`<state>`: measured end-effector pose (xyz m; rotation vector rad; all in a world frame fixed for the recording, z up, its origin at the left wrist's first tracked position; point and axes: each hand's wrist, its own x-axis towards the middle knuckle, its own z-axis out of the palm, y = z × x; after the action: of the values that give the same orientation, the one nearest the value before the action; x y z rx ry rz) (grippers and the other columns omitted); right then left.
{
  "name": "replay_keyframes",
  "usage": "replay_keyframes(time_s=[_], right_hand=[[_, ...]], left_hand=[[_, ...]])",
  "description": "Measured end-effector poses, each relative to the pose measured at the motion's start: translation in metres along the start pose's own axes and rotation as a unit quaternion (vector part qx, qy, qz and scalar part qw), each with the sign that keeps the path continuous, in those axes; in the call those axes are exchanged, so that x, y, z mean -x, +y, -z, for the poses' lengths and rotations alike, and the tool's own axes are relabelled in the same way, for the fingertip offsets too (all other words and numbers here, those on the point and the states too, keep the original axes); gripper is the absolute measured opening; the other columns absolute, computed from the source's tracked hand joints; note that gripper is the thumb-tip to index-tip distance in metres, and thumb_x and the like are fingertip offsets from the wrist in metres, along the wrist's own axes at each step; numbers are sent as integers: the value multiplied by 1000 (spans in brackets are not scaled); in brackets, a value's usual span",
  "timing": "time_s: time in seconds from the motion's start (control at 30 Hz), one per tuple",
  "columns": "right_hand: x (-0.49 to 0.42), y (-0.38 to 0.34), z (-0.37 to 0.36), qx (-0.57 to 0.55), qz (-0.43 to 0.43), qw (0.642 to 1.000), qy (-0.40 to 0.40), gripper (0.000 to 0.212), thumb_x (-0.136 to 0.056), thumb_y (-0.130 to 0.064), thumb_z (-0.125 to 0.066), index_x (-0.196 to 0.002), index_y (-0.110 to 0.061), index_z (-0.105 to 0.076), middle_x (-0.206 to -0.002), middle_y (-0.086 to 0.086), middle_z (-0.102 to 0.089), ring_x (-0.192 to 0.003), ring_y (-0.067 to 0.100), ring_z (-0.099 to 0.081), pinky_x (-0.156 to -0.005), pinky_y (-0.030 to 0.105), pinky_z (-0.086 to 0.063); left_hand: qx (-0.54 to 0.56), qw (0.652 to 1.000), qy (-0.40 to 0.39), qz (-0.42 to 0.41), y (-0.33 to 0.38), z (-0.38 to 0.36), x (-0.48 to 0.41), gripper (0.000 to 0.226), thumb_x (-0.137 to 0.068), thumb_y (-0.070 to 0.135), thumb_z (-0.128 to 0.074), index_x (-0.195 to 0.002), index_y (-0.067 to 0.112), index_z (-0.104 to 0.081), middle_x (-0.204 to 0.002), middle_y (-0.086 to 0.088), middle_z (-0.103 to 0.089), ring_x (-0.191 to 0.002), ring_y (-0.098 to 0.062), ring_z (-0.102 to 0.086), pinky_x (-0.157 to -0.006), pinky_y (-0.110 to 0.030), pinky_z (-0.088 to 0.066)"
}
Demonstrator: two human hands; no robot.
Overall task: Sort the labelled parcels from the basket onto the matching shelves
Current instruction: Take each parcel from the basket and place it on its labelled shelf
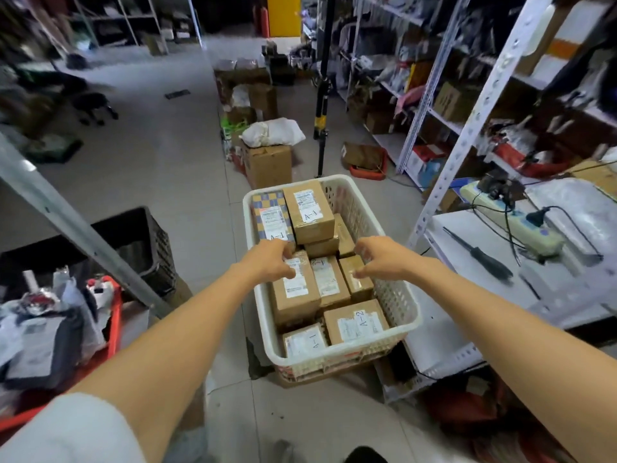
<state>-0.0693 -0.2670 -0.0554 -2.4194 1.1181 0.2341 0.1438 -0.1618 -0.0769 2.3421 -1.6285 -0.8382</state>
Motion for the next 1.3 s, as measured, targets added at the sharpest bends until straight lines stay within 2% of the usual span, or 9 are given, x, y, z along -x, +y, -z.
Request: replay_keyframes(time_s=[0.13,0.33,0.47,0.63,0.8,1.0,1.1,1.2,1.3], right_hand=[[-31,11,10,-3,-3,1000,-10,51,-82,-32,-72,-124,-12,-53,-124,6,-57,-100,14,-51,-82,27,-45],[-91,31,24,-12,-3,999,-30,53,-81,-33,-72,-125,-12,-52,-120,5,-58,-101,19,-55,-87,35,-50],[-138,45,34,-34,11,998,-42,54,-83,-29,-71,-128,-10,-50,-122,6,-56,-99,17,-51,-80,27,-43],[-191,65,32,-39,0,996,-78,55,-83,-33,-70,-128,-9,-51,-125,10,-56,-105,22,-54,-81,29,-44],[-230,81,13,-57,-20,990,-127,53,-84,-27,-71,-128,-6,-50,-127,13,-56,-111,26,-54,-80,27,-39],[-264,91,-16,-90,-62,983,-149,43,-87,-22,-69,-124,-7,-53,-118,12,-61,-95,20,-53,-83,29,-43],[-286,93,-28,-119,-95,977,-149,50,-87,-19,-69,-130,-7,-48,-125,14,-59,-104,25,-56,-84,29,-42],[-314,94,-43,-158,-118,974,-114,67,-86,-19,-68,-143,-7,-34,-139,13,-49,-120,27,-52,-89,28,-40],[-336,92,-54,-235,-139,960,-57,78,-87,-14,-67,-149,-10,-20,-147,8,-43,-128,21,-45,-92,21,-33]], left_hand=[[13,1000,-6,6,-3,4,-29,40,-79,25,-75,-113,11,-59,-112,-6,-62,-97,-19,-59,-85,-34,-52],[25,999,-9,44,-6,14,-79,41,-79,26,-75,-114,14,-57,-116,-5,-63,-103,-21,-60,-92,-40,-52],[21,997,-1,68,-7,24,-118,48,-77,27,-75,-119,13,-56,-119,-7,-60,-106,-22,-58,-92,-40,-51],[36,995,-13,87,-3,11,-166,45,-76,25,-75,-116,16,-57,-114,-4,-62,-99,-19,-59,-88,-40,-53],[55,990,-59,112,-15,-12,-203,49,-80,28,-73,-122,16,-53,-115,-4,-62,-104,-22,-59,-89,-39,-50],[98,981,-71,149,-45,-30,-253,67,-78,25,-75,-134,11,-43,-124,-10,-56,-108,-28,-58,-93,-43,-49],[146,976,-44,158,-55,-38,-281,68,-76,18,-74,-134,7,-39,-125,-12,-55,-112,-28,-55,-90,-38,-49],[218,963,0,159,-66,-47,-313,68,-74,17,-76,-132,11,-41,-123,-4,-51,-111,-21,-53,-90,-34,-47],[312,934,19,172,-75,-58,-338,60,-66,10,-77,-114,23,-43,-118,-7,-58,-106,-23,-59,-91,-43,-52]])
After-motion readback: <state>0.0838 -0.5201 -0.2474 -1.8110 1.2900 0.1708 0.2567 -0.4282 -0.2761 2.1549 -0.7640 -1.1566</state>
